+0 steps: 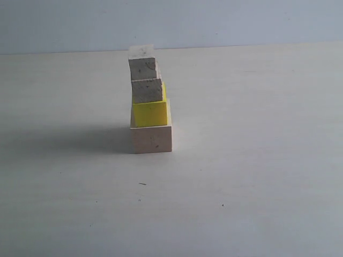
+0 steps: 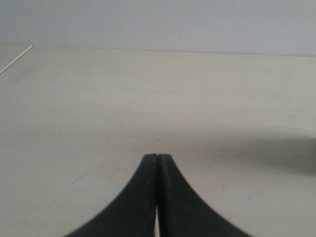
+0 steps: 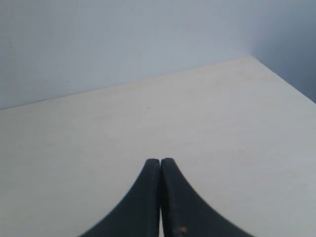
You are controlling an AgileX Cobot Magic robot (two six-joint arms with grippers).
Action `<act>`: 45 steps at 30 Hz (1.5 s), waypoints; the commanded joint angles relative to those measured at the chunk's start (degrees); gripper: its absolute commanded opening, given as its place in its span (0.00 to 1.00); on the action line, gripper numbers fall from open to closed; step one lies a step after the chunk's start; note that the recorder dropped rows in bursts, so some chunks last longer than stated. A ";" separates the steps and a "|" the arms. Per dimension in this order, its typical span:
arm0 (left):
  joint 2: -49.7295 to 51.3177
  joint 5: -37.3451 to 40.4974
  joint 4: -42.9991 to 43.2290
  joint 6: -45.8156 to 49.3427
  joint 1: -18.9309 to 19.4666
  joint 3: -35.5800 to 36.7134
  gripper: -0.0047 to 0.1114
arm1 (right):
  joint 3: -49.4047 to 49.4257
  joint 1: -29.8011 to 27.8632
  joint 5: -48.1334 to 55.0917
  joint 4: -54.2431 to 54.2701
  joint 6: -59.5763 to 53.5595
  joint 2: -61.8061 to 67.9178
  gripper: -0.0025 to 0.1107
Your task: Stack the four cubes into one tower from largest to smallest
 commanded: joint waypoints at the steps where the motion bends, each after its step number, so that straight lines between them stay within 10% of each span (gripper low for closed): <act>1: -0.37 -0.67 -0.55 -0.23 -0.14 0.03 0.04 | 9.06 -0.32 -8.81 -0.97 -0.86 -1.91 0.02; 45: -0.37 -0.67 -0.55 -0.23 -0.14 0.03 0.04 | 19.76 3.81 -6.39 -2.46 -0.42 -17.67 0.02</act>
